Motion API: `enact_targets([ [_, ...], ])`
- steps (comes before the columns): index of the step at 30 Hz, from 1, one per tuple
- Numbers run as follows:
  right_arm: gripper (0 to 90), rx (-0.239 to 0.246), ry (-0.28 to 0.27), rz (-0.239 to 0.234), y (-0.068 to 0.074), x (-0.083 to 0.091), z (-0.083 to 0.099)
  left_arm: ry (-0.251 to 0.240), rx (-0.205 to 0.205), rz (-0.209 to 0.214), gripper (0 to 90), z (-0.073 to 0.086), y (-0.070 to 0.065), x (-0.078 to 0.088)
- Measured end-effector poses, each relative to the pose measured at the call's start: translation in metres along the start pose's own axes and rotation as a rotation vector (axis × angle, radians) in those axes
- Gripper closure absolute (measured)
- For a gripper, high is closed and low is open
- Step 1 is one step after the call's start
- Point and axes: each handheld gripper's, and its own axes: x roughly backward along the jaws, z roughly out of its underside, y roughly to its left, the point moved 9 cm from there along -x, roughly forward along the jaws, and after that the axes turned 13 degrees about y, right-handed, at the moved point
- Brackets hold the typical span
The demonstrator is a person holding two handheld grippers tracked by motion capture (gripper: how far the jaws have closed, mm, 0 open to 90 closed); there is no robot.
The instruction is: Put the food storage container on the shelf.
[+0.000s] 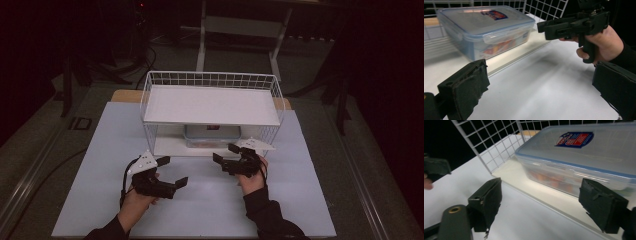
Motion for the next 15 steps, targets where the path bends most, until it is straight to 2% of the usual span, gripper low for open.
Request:
enact_targets([
  [2,14.5,0.01,0.001,0.0,0.0,0.002,0.001,0.004,-0.008,0.008,0.5,0.0,-0.001,0.0],
  [3,14.6,0.015,-0.004,0.014,-0.003,0.009,0.003,0.006,-0.014,0.006,0.5,0.0,-0.002,0.0],
  [6,14.6,0.012,-0.013,0.016,-0.005,0.019,0.006,0.005,-0.014,0.005,0.4,0.001,-0.002,0.001],
  [11,14.6,0.031,-0.012,0.01,-0.005,0.032,0.014,0.0,-0.013,-0.005,0.4,0.001,-0.001,0.005],
  [15,14.7,0.048,-0.014,-0.012,-0.001,0.048,0.025,-0.015,-0.012,-0.01,0.4,0.001,-0.001,0.012],
])
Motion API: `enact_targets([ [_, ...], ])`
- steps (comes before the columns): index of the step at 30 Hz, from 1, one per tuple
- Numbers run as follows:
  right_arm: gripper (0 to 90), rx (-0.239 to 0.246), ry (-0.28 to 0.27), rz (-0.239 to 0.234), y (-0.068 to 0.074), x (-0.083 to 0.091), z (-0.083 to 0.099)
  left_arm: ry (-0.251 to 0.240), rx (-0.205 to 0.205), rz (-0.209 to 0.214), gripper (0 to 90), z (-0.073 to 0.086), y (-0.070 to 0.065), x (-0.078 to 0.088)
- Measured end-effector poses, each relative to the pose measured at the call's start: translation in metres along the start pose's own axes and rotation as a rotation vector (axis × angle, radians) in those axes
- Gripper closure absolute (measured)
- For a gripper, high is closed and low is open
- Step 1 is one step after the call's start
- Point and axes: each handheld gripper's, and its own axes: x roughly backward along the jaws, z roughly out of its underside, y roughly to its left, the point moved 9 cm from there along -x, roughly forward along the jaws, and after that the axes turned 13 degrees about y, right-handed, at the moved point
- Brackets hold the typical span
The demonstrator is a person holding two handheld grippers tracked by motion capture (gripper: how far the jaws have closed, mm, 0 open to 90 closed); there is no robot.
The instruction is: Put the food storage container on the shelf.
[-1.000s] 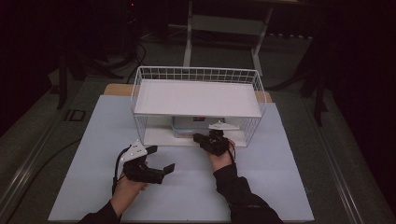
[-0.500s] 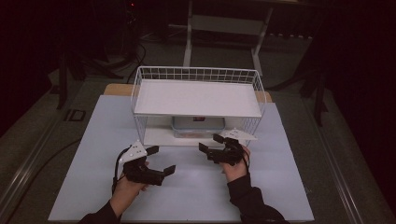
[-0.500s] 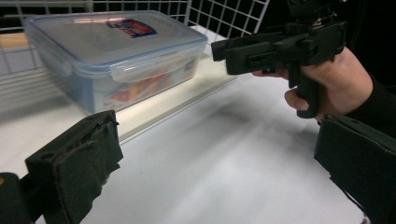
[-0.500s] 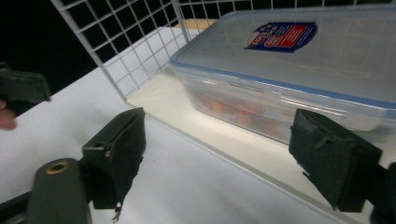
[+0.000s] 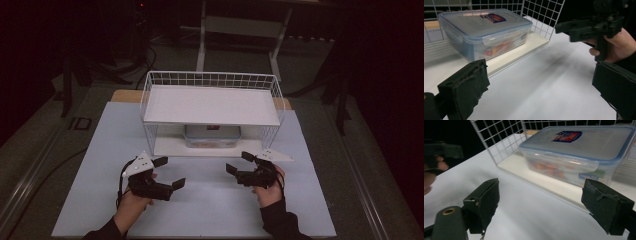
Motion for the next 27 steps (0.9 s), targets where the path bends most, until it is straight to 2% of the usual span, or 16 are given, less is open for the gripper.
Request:
enact_targets([
  [9,14.6,0.018,0.016,0.008,0.007,0.021,0.016,-0.016,-0.012,-0.011,0.4,0.001,-0.001,0.015],
  [12,14.6,0.026,0.007,0.014,0.007,0.03,0.017,-0.024,-0.003,-0.012,0.4,0.002,-0.001,0.021],
  [17,14.7,0.026,-0.015,0.03,0.004,0.046,0.022,-0.021,-0.015,-0.012,0.4,0.008,-0.003,0.027],
  [22,14.7,0.023,-0.013,0.04,-0.001,0.06,0.034,-0.015,-0.025,-0.01,0.4,0.014,-0.002,0.035],
  [25,14.8,0.019,-0.014,0.051,-0.004,0.066,0.038,-0.032,-0.027,-0.008,0.4,0.016,0.0,0.039],
  [27,14.7,0.003,-0.012,0.058,-0.009,0.075,0.044,-0.018,-0.054,-0.034,0.4,0.021,0.003,0.042],
])
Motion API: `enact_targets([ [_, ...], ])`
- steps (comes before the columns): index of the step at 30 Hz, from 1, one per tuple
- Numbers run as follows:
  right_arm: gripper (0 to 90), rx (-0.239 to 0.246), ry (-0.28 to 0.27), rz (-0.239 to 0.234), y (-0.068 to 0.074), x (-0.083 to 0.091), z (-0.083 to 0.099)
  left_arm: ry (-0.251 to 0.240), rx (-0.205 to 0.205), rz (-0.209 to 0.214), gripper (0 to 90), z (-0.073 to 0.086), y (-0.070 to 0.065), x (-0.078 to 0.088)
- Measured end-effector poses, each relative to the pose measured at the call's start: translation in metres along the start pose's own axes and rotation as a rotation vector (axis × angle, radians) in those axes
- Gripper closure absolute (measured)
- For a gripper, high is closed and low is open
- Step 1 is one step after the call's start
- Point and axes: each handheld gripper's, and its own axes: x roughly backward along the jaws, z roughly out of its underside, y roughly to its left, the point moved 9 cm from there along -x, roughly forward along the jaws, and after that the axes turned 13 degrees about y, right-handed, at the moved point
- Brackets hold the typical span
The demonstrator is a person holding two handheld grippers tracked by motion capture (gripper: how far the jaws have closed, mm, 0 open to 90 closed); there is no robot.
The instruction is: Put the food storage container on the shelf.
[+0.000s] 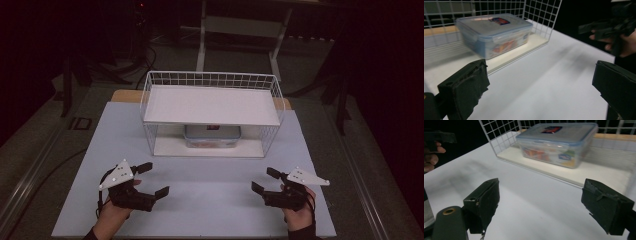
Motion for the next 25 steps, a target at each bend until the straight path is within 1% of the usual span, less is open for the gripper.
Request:
enact_targets([
  [8,14.5,-0.028,0.017,0.019,-0.012,0.017,0.018,0.043,0.017,-0.008,0.4,0.015,0.003,0.006],
  [10,14.5,-0.042,0.017,0.021,-0.016,0.02,0.022,0.049,0.023,-0.004,0.4,0.018,0.002,0.007],
  [13,14.5,-0.05,0.021,0.028,-0.02,0.024,0.027,0.055,0.025,-0.004,0.5,0.022,0.001,0.008],
  [16,14.5,-0.053,0.038,0.036,-0.022,0.025,0.032,0.059,0.033,0.001,0.5,0.025,0.002,0.007],
  [19,14.5,-0.062,0.042,0.031,-0.024,0.025,0.035,0.058,0.043,0.01,0.5,0.026,0.002,0.004],
  [25,14.5,-0.048,0.065,0.015,-0.022,0.019,0.037,0.069,0.041,0.016,0.5,0.028,0.002,-0.001],
])
